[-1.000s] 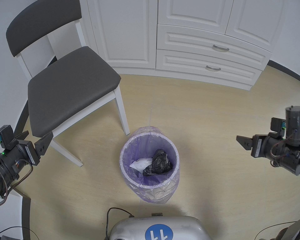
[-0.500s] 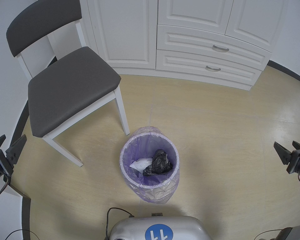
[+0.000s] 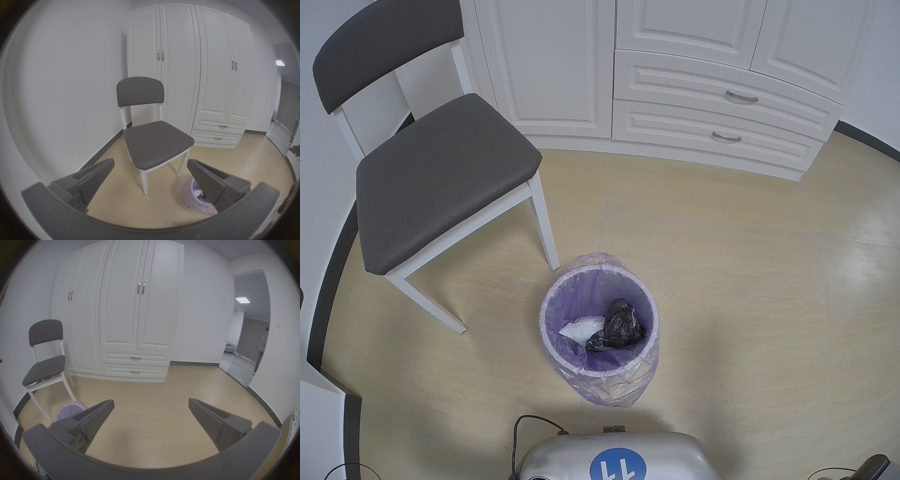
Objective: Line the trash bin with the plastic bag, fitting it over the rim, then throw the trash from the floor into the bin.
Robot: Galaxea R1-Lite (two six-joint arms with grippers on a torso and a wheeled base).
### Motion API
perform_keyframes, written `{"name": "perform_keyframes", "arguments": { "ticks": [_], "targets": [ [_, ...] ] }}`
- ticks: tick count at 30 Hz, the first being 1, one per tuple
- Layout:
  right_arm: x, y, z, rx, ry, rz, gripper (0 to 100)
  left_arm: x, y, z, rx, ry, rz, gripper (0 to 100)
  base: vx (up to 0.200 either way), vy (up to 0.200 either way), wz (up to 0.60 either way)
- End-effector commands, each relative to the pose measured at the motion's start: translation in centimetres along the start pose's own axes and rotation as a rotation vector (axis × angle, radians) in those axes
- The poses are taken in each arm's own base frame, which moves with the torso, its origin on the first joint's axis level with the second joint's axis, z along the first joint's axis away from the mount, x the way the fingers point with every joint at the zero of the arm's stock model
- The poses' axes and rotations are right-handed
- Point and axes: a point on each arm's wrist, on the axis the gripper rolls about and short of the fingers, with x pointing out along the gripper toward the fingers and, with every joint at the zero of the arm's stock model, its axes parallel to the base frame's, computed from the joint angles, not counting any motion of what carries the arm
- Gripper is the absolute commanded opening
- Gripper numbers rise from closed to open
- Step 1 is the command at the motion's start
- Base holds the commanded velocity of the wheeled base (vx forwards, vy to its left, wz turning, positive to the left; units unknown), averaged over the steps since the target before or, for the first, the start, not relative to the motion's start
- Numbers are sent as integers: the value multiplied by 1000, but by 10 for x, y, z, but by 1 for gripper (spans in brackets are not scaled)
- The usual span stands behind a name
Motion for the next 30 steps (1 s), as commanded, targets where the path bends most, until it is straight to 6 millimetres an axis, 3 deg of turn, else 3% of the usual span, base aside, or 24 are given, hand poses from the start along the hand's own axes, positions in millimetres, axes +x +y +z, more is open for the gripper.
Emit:
{"name": "perform_keyframes", "arguments": {
  "ticks": [1, 14, 20, 24, 30],
  "targets": [
    [-31, -13, -15, 25, -115, -80, 100, -27, 7, 4, -15, -84, 32, 100, 0, 0, 0],
    [-58, -15, -45, 39, -242, -70, 100, -53, 11, -15, -14, -146, 122, 100, 0, 0, 0],
    [-55, -14, -55, 52, -214, -51, 100, -70, 12, -32, -7, -149, 146, 100, 0, 0, 0],
    [-50, -10, -73, 19, -155, 68, 100, -75, 14, -47, -3, -137, 144, 100, 0, 0, 0],
    [-50, -6, -79, 13, -97, 234, 100, -76, 17, -74, -10, -108, 137, 100, 0, 0, 0]
  ]
}}
